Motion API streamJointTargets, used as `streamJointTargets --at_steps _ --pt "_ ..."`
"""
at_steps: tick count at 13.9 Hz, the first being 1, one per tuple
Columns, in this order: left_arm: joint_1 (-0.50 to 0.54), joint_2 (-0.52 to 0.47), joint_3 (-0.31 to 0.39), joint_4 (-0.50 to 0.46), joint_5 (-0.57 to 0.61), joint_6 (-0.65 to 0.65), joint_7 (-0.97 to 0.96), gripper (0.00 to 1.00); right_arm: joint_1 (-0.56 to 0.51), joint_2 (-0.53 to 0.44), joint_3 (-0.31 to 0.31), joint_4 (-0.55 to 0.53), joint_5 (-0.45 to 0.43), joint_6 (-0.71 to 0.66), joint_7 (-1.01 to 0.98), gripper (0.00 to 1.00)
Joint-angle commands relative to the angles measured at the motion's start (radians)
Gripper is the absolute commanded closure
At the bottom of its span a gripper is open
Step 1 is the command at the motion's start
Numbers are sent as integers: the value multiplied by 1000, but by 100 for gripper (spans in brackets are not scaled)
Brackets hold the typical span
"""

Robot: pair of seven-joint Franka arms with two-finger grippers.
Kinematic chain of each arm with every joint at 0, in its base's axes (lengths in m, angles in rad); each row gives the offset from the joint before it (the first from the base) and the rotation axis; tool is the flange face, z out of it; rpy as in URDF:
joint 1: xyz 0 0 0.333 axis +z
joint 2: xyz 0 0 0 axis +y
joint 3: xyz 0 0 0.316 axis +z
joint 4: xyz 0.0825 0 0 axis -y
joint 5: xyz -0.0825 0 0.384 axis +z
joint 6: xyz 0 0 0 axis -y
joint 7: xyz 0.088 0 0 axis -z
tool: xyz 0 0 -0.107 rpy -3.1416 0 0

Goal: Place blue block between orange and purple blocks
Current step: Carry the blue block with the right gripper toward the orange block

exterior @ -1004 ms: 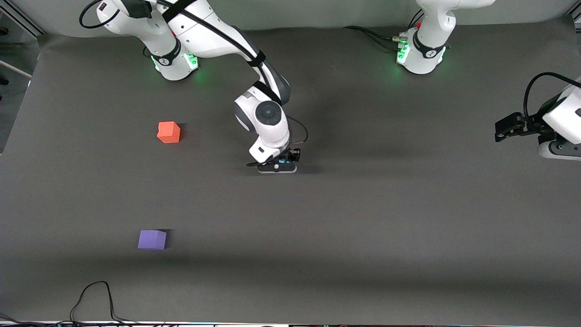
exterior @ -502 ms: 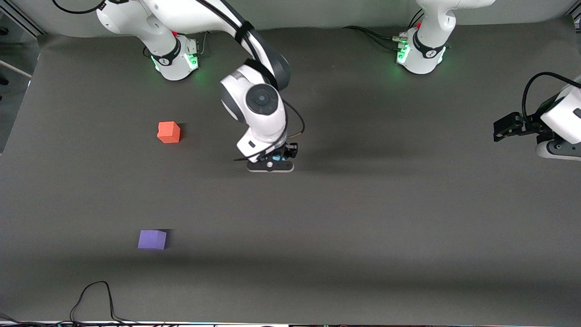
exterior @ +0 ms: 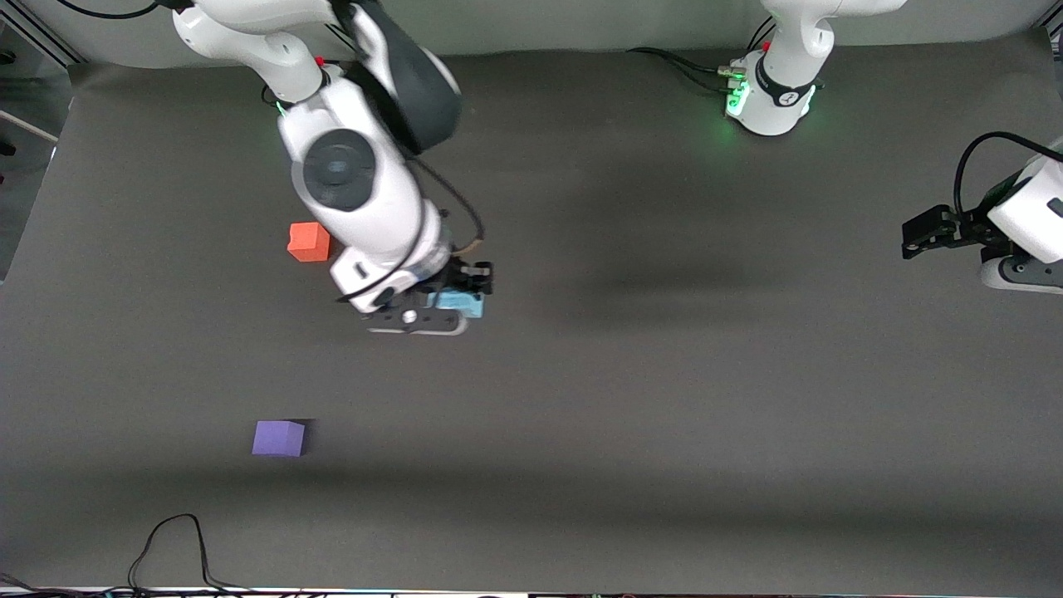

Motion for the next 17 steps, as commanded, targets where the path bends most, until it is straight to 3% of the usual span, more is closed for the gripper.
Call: streamJointTargets --at_steps 1,5,9,14,17 --pt "-16 -13 1 -10 1 -1 -44 0 -35 -71 -24 -40 24 -91 -104 63" --pt "-15 -13 1 -11 -1 6 -46 0 -45 -213 -235 -238 2 -121 -430 63" --pt "-9 -11 3 -11 -27 6 -43 0 -45 -256 -422 -321 -45 -119 -632 63" --pt "-12 -11 3 -11 -27 6 -45 0 -46 -253 -568 -443 -44 0 -805 63" --pt "-10 -11 3 -13 -22 4 -43 0 -46 -250 -582 -568 -44 140 -818 63"
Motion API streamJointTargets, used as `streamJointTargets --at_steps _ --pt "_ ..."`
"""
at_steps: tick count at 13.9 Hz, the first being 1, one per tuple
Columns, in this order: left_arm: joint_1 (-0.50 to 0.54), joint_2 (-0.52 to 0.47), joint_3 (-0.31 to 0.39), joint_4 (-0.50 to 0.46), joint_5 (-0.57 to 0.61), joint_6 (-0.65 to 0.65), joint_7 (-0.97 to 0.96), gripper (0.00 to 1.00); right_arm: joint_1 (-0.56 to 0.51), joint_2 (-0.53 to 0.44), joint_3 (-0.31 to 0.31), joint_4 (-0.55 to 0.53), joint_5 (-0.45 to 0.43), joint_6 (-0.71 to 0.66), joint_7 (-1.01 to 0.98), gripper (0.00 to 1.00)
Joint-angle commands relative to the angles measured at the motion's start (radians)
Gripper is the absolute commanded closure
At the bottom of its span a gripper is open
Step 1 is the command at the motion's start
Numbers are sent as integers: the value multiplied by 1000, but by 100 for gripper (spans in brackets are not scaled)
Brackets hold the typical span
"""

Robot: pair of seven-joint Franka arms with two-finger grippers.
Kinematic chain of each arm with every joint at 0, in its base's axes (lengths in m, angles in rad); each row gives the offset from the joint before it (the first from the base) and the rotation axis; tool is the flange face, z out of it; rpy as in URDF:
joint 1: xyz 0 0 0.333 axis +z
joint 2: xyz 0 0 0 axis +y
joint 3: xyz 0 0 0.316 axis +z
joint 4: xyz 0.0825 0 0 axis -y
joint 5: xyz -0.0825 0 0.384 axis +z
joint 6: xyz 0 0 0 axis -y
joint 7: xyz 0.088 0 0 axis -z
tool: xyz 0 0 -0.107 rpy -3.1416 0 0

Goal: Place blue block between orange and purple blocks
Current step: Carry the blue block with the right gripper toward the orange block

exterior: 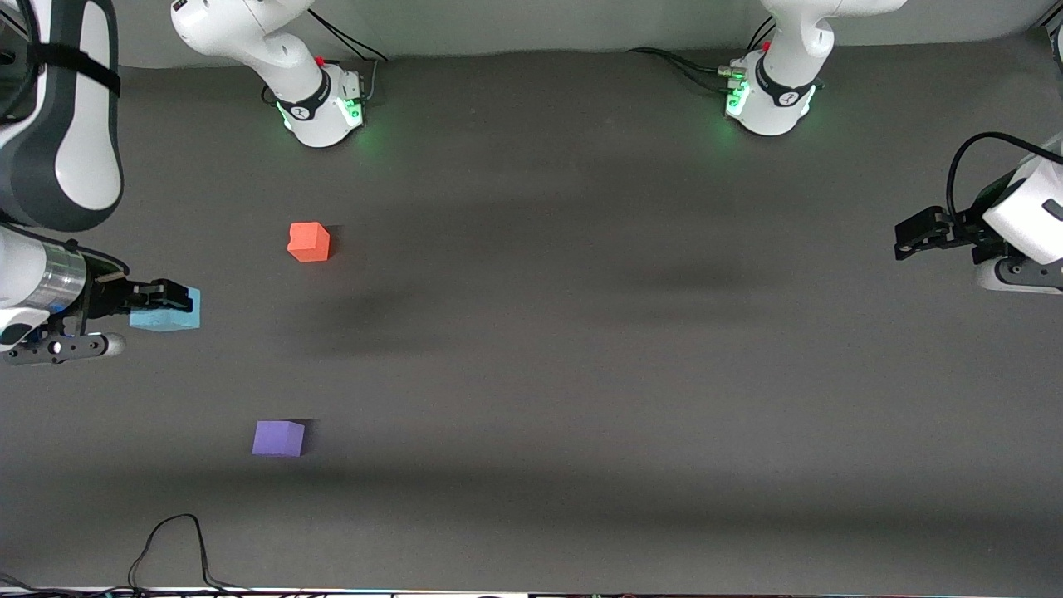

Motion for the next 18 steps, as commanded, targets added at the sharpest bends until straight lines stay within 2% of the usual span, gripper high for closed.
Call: streamJointTargets --at_steps 1,4,9,13,15,18 --pt "-7 -11 6 -12 -3 4 -13 0 17 -15 -8 -137 -17 143 -25 63" --pt "-7 -10 7 -17 3 8 -13 0 15 30 -7 -216 4 257 -21 63" --pt "-7 -8 7 -17 3 8 -13 0 26 166 7 -242 145 371 -34 63" --pt "-9 -8 7 -17 3 8 -15 0 28 284 15 -241 349 427 -160 63" --pt "-9 -8 7 -17 3 8 -15 0 32 329 21 -241 418 454 -176 63" --pt "-7 -6 7 -18 3 10 -15 0 38 346 29 -245 431 468 -176 63"
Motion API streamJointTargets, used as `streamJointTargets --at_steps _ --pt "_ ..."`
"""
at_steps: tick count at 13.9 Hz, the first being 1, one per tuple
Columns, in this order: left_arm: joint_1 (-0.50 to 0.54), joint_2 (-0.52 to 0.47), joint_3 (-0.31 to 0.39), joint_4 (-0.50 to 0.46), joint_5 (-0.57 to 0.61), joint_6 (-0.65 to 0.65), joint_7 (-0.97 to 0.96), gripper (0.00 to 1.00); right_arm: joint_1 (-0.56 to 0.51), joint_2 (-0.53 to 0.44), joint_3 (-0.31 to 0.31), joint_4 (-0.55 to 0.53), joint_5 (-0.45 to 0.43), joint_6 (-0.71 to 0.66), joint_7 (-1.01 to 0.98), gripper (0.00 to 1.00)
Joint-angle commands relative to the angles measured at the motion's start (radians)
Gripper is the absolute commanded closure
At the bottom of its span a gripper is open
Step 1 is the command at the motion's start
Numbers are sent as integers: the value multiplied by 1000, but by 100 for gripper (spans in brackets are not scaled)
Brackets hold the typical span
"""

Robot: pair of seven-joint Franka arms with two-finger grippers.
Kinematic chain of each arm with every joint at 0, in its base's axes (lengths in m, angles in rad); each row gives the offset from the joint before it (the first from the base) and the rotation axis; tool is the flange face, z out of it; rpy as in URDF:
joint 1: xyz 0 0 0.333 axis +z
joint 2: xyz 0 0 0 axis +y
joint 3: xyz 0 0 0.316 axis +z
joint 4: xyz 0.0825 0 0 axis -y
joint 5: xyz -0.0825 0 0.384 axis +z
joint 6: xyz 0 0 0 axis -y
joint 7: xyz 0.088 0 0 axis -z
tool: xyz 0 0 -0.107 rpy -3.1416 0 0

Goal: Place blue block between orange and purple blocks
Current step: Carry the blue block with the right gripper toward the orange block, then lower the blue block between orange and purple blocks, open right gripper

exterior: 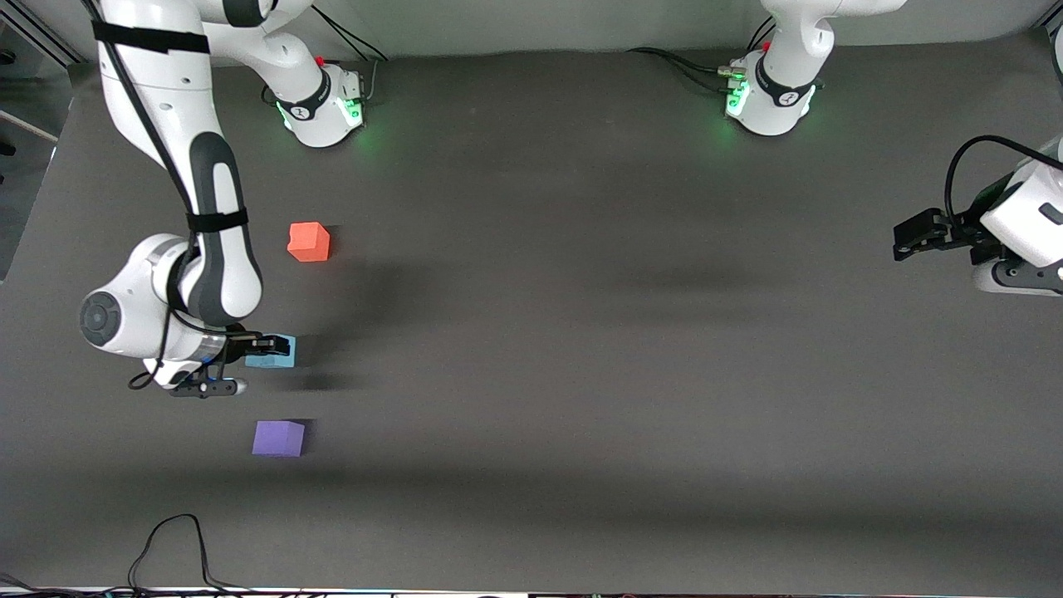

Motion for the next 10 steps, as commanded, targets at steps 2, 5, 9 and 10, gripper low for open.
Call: streamJointTargets --at_steps 2,5,9,10 --pt "-7 -7 5 -9 3 10 -15 0 28 10 -10 -23 37 17 -27 63" --pt "-9 -7 5 -9 3 8 -15 0 43 4 5 -93 67 85 -29 63" --pt "-9 -4 5 -9 3 10 -15 0 74 -2 7 -150 106 122 -30 63" --pt "-7 -4 5 -9 3 10 -15 0 88 -5 5 -159 106 122 -30 62"
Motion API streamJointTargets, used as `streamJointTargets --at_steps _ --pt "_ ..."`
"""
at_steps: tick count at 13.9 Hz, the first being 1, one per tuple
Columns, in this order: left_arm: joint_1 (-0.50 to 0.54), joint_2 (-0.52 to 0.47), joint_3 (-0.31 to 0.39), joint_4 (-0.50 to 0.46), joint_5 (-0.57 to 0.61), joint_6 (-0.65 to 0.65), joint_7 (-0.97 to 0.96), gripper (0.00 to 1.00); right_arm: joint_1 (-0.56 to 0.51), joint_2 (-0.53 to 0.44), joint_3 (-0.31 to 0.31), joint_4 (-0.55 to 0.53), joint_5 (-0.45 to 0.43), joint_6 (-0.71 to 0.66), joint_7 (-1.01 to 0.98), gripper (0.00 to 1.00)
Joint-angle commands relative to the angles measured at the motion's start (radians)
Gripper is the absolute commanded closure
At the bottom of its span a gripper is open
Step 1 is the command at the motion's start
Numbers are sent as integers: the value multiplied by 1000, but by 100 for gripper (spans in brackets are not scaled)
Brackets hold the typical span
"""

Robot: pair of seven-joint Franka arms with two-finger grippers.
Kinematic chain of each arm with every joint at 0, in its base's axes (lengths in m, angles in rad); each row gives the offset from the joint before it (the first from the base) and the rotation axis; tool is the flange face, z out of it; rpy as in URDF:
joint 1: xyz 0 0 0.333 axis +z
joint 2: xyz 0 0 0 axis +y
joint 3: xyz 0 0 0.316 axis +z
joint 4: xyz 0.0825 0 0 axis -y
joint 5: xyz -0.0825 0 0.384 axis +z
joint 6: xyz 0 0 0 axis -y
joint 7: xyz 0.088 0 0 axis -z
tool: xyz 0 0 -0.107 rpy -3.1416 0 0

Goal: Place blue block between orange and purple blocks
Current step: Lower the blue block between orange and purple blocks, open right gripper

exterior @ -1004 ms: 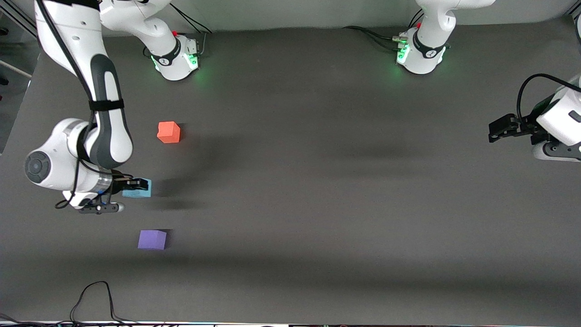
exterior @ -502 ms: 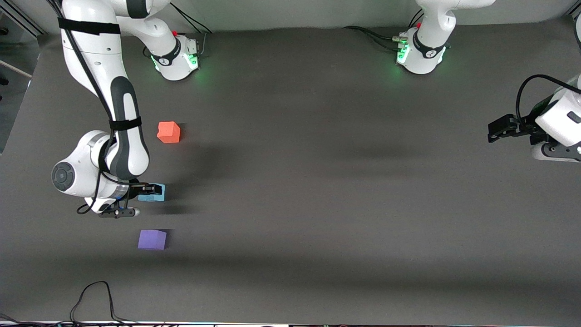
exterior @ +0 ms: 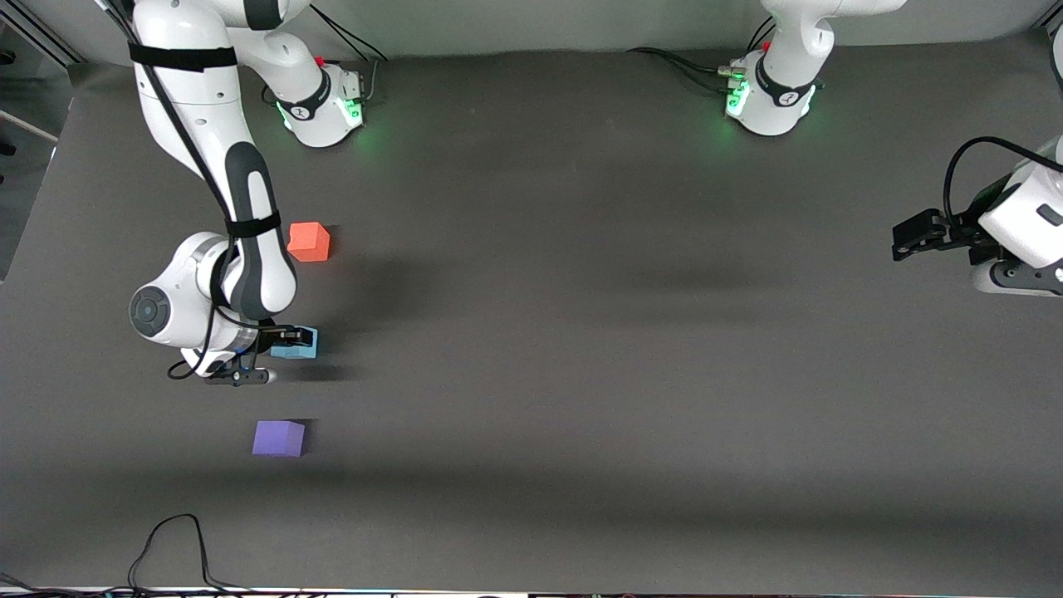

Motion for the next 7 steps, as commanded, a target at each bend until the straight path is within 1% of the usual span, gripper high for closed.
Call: streamJointTargets --at_steps 1,2,3,4,7 --pt "-7 -4 5 -6 3 9 -15 0 27 -16 -2 -53 46 19 -29 57" --pt "-7 -4 5 -6 3 9 -15 0 25 -16 -2 -53 46 17 -27 34" --pt "-7 -4 5 -6 3 9 -15 0 25 -16 -4 -53 46 17 -20 3" --pt "-7 -4 5 -6 3 9 -15 0 25 -16 -4 -50 46 16 -13 0" --pt "-7 -4 5 -6 3 10 -15 0 27 -36 -10 -33 46 6 -10 0"
